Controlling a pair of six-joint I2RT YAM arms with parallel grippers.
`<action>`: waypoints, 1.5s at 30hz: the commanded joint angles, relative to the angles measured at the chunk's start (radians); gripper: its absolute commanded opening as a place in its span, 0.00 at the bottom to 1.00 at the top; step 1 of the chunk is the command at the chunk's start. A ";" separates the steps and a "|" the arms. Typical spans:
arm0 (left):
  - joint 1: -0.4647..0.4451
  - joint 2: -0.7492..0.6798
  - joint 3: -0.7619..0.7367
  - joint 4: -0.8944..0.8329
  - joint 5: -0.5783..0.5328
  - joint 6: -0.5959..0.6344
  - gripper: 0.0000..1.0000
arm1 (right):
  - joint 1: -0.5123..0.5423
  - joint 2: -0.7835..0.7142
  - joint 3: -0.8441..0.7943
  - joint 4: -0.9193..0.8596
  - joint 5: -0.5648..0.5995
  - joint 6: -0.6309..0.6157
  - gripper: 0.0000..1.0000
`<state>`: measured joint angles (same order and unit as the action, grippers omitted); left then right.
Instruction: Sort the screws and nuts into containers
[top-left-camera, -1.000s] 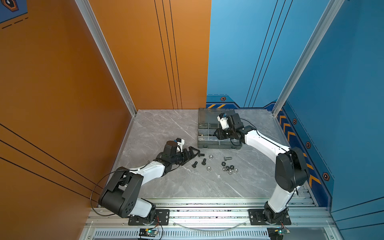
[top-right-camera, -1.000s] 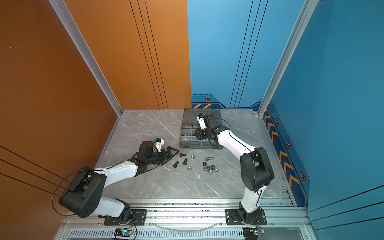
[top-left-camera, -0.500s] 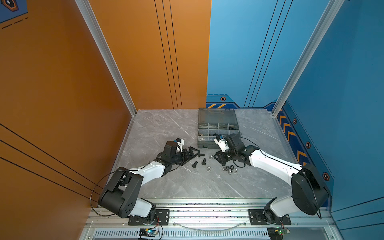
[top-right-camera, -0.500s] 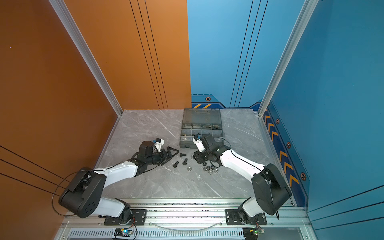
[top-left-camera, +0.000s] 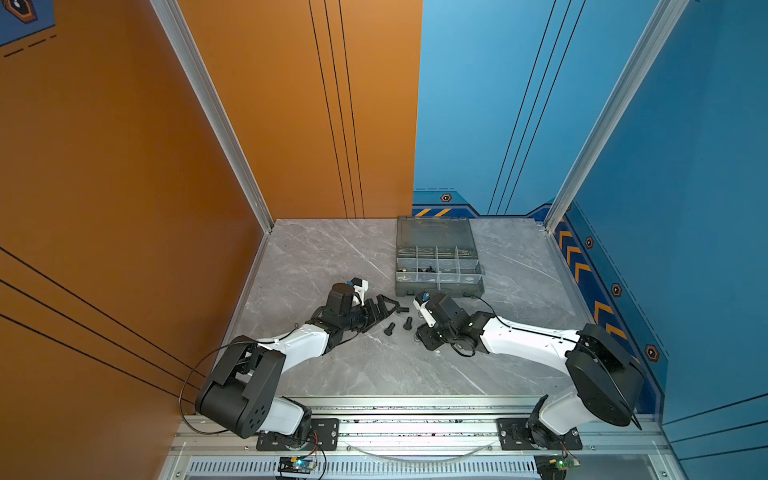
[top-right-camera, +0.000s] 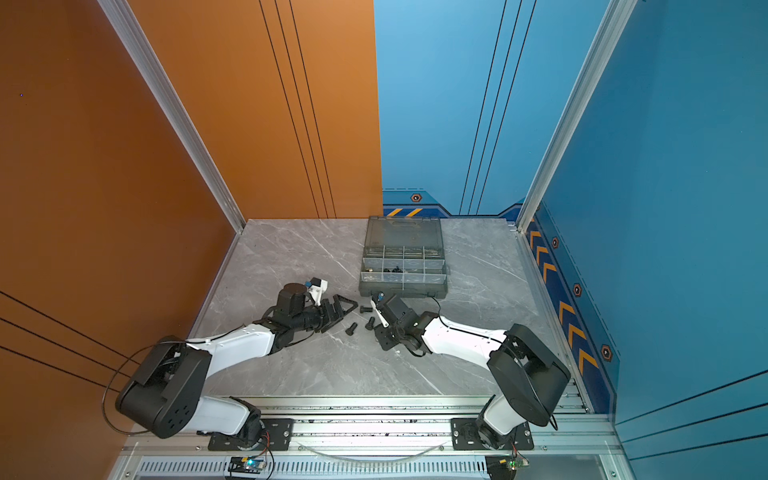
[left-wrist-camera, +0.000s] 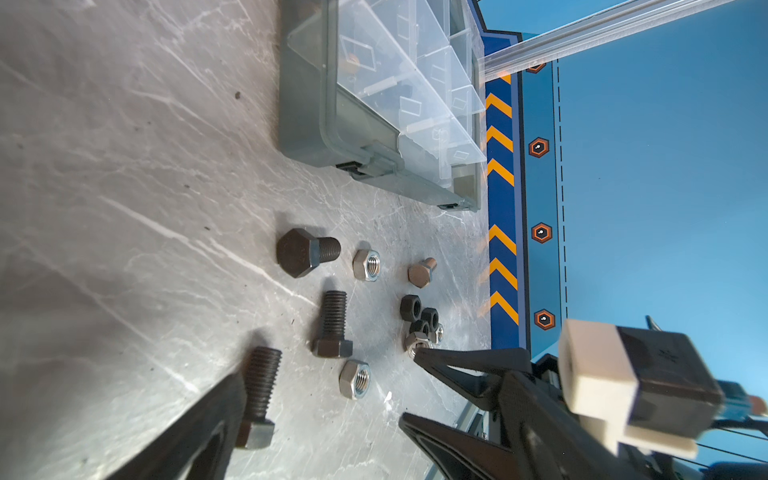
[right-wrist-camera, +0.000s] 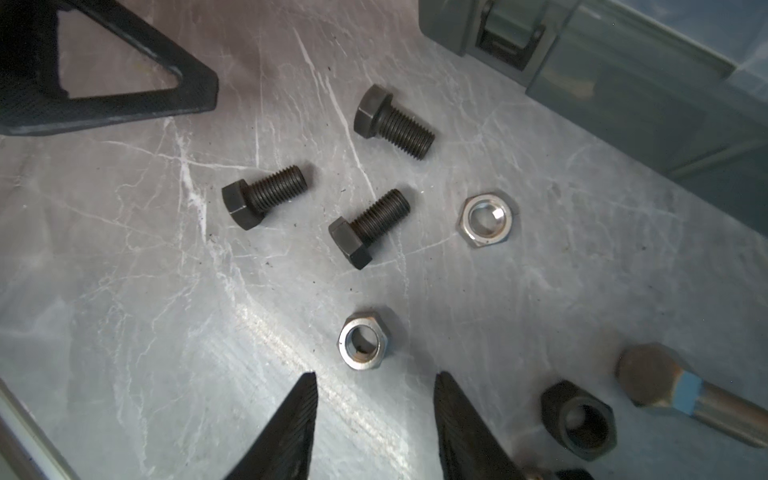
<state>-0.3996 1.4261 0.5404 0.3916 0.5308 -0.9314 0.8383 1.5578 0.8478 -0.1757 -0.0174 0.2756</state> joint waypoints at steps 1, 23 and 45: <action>0.001 -0.025 -0.022 -0.012 -0.012 0.026 0.98 | 0.010 0.041 0.020 0.019 0.075 0.061 0.49; 0.001 -0.052 -0.047 -0.025 -0.028 0.024 0.98 | 0.045 0.148 0.051 0.037 0.111 0.151 0.49; 0.002 -0.100 -0.035 -0.101 -0.050 0.053 0.98 | 0.079 0.205 0.082 -0.006 0.137 0.171 0.43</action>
<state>-0.3996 1.3384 0.5030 0.3119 0.5007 -0.9054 0.9058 1.7393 0.9138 -0.1375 0.1017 0.4278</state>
